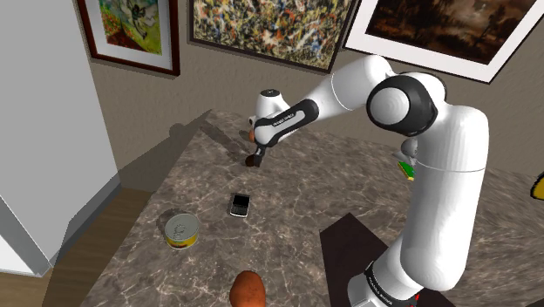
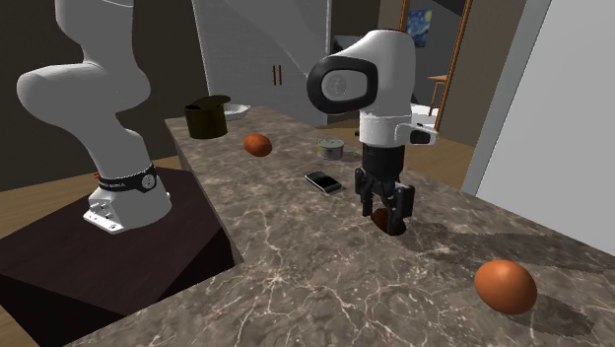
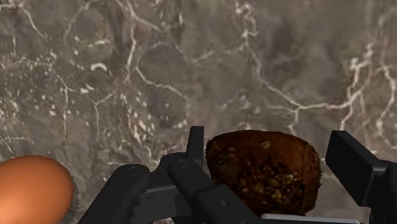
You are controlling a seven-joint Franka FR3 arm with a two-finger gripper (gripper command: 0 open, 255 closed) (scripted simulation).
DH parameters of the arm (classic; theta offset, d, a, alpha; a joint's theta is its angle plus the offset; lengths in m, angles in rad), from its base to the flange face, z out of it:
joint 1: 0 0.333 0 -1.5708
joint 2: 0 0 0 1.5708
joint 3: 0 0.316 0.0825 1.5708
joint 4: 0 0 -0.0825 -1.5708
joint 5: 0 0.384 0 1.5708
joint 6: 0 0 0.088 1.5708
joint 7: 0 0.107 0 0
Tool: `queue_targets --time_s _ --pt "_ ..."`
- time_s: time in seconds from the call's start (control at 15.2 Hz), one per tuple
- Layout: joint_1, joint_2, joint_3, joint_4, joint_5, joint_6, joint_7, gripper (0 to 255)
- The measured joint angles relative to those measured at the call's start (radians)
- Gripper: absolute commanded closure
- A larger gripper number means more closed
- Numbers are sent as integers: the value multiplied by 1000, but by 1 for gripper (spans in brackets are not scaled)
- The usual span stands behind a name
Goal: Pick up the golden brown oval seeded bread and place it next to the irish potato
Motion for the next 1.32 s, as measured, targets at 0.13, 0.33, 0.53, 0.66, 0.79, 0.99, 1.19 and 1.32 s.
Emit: queue_targets --time_s 0.13,0.33,0.53,0.66,0.79,0.99,1.19,1.32 --pt "-2 -16 1 7 3 -22 -6 255" --pt "-1 -42 2 12 5 -53 -12 255" --pt "0 -68 3 24 8 -82 -16 255" --pt "0 -83 4 25 9 -105 -19 255" --pt "0 -98 4 30 11 -126 -22 255" --pt "6 -77 -4 65 35 -147 28 0" --pt "25 46 -59 236 186 -223 450 0" --pt "27 88 -74 277 235 -228 585 0"
